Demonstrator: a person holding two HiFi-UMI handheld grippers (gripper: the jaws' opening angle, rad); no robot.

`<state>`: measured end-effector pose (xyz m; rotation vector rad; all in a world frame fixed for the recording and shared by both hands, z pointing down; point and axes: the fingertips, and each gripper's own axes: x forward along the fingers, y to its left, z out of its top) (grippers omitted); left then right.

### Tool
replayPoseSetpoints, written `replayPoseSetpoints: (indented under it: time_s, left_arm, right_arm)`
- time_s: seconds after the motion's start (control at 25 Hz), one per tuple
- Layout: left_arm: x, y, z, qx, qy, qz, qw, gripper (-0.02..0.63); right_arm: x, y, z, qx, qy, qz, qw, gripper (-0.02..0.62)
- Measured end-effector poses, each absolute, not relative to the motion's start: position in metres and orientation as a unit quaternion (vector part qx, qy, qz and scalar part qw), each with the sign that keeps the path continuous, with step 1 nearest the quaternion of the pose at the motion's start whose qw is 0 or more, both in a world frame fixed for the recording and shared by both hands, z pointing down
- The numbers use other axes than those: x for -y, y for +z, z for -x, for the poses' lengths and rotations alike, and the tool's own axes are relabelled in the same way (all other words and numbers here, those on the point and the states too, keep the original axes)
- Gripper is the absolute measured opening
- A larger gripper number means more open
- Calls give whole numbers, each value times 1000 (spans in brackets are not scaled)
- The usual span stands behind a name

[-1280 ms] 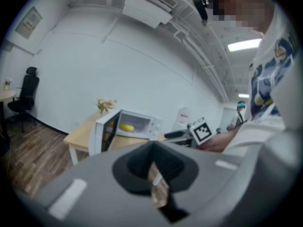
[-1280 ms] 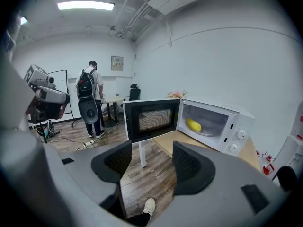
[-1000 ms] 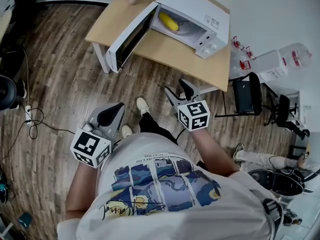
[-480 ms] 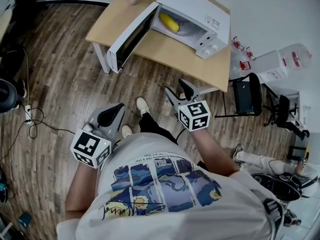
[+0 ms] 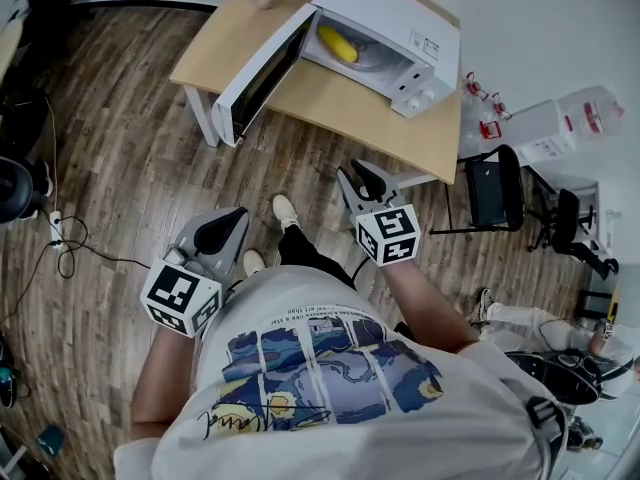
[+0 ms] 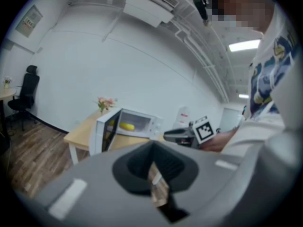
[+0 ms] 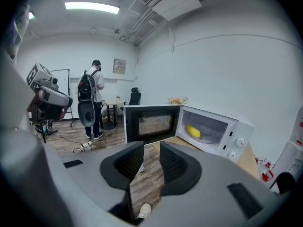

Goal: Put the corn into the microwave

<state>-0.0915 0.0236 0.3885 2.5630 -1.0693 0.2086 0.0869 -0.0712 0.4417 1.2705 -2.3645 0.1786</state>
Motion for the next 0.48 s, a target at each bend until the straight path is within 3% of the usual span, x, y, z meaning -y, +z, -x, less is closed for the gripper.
replayPoseSetpoints:
  time_s: [0.48]
  left_arm:
    - [-19,391,91,374,73,-907,182,9]
  right_arm:
    - [72,444,-91,850,56,-466,237,67]
